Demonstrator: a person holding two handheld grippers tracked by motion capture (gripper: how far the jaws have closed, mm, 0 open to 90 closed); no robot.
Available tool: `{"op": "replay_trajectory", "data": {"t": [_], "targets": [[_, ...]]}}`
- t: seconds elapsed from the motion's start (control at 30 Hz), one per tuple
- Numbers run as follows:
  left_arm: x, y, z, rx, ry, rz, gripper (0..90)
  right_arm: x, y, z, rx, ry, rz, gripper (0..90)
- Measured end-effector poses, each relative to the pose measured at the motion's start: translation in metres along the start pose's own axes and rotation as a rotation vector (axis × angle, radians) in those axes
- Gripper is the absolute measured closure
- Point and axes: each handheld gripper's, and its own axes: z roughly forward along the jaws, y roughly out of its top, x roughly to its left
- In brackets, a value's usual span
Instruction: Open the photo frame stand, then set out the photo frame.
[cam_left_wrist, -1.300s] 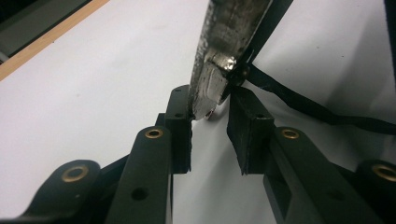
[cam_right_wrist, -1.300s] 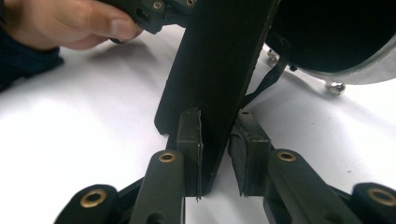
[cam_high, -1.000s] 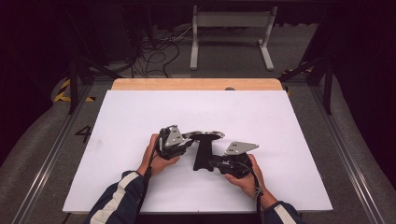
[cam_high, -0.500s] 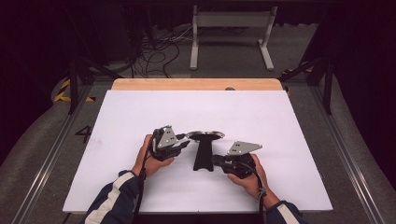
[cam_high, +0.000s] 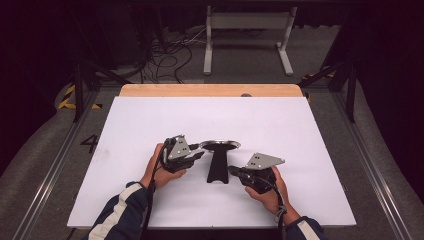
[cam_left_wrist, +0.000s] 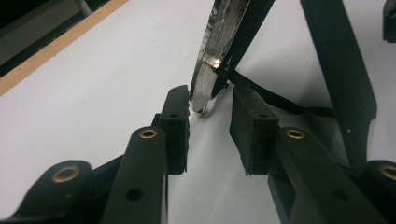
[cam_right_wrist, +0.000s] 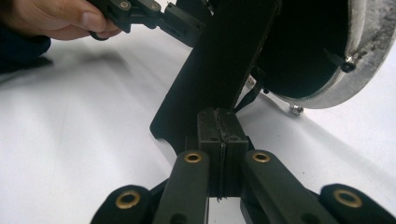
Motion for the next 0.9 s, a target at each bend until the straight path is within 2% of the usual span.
{"op": "replay_trajectory", "data": {"t": [0.27,0.43,0.53,0.63,0.73,0.8,0.9], "targets": [[0.001,0.002,-0.004,-0.011,0.014,0.006,63.3,0.003,0.002,0.000,-0.008,0.005,-0.003,90.0],[-0.001,0.002,0.001,-0.003,0.009,0.007,65.4,0.007,0.004,0.001,-0.027,0.008,-0.002,90.0],[0.001,0.002,0.004,0.003,0.025,0.012,63.5,0.012,0.006,0.004,-0.030,0.008,-0.017,90.0],[0.002,0.003,0.005,-0.002,0.034,0.023,63.2,0.020,0.011,0.009,-0.034,-0.003,-0.024,90.0],[0.005,0.005,0.009,0.003,0.020,0.024,62.5,0.028,0.014,0.013,-0.040,-0.021,-0.040,90.0],[0.006,0.005,0.013,-0.005,0.001,0.011,63.4,0.034,0.016,0.018,-0.043,-0.038,-0.052,90.0],[0.007,0.005,0.018,0.004,-0.007,0.020,63.5,0.042,0.017,0.027,-0.052,-0.071,-0.061,90.0]]}}
